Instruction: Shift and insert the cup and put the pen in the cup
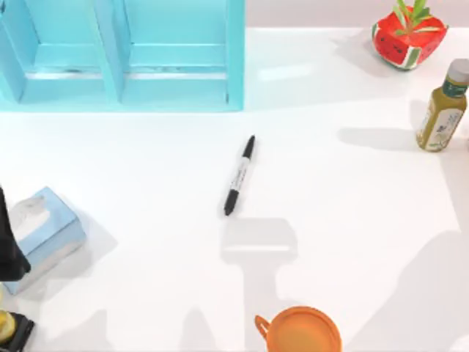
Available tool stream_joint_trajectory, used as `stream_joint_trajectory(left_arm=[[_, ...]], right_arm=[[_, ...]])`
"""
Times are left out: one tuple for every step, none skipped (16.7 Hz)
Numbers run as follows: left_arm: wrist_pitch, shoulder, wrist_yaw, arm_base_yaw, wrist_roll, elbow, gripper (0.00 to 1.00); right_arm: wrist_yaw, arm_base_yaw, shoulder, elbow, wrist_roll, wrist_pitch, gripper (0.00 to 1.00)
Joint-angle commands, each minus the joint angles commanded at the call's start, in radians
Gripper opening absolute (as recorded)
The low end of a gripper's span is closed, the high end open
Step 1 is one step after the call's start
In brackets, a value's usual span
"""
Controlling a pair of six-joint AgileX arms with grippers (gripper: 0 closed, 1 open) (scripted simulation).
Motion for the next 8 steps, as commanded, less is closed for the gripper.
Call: stream_joint_trajectory(left_arm=[[0.0, 0.0, 0.0, 0.0, 0.0, 0.0, 1.0], [0.0, 0.0, 0.0, 0.0, 0.0, 0.0, 1.0], [0.0, 0.0, 0.0, 0.0, 0.0, 0.0, 1.0], [0.0, 0.0, 0.0, 0.0, 0.0, 0.0, 1.0], [0.0, 0.0, 0.0, 0.0, 0.0, 0.0, 1.0], [0.0, 0.0, 0.0, 0.0, 0.0, 0.0, 1.0], [0.0, 0.0, 0.0, 0.0, 0.0, 0.0, 1.0], [0.0, 0.0, 0.0, 0.0, 0.0, 0.0, 1.0]], right_arm=[[0.0, 0.001, -0.002, 0.001, 0.001, 0.0, 0.0], [0.0, 0.003, -0.003, 0.003, 0.004, -0.003, 0.0], [0.0, 0.015, -0.011, 0.014, 0.016, -0.016, 0.0], [-0.001, 0.038, -0.024, 0.034, 0.039, -0.039, 0.0], [-0.001, 0.069, -0.039, 0.063, 0.069, -0.073, 0.0], [-0.001, 0.107, -0.055, 0.098, 0.107, -0.116, 0.0], [-0.001, 0.146, -0.074, 0.13, 0.145, -0.168, 0.0], [-0.002, 0.182, -0.091, 0.153, 0.181, -0.229, 0.0]])
